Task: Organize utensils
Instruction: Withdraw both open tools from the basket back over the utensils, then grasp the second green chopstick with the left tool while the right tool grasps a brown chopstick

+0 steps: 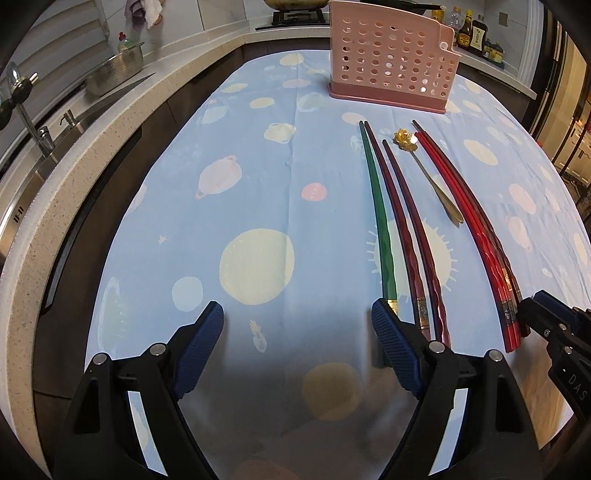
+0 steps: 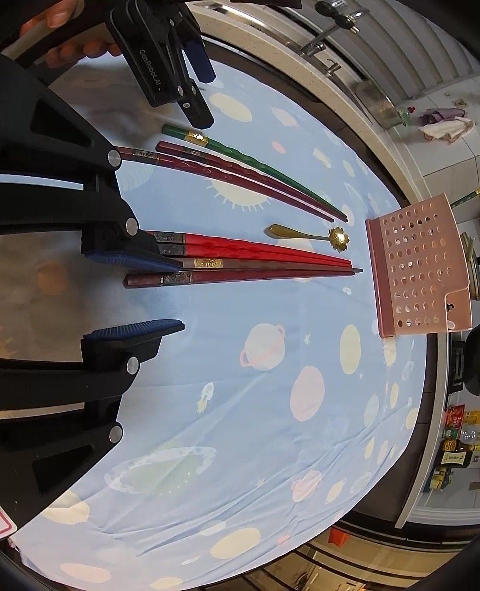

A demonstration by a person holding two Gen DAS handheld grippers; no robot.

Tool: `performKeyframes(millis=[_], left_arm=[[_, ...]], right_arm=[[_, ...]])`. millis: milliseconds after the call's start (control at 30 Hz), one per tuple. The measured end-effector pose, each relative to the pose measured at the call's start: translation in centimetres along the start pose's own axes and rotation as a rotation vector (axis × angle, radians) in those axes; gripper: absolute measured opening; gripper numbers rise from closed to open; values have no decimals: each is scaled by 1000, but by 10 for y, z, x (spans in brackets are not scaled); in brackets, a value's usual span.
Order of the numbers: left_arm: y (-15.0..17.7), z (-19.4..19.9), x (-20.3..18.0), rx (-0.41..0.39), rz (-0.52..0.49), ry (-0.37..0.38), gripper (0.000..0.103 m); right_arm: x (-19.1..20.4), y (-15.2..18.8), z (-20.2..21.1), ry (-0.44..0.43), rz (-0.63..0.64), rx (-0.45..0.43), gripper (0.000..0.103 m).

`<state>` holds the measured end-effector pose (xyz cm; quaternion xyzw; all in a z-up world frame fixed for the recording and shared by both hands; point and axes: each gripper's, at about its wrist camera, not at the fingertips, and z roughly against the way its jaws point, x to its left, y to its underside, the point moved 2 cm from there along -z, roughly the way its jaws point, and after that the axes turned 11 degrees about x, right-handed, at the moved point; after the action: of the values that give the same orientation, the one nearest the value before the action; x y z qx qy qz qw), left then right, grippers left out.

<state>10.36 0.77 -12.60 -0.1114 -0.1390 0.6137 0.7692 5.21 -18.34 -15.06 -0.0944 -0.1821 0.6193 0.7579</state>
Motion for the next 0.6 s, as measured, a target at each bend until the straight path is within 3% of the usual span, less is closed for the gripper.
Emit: performKeyframes(millis=[600], left_arm=[[3, -8, -5, 25, -2, 34, 75]], right_arm=[[-1, 1, -4, 9, 2, 5, 9]])
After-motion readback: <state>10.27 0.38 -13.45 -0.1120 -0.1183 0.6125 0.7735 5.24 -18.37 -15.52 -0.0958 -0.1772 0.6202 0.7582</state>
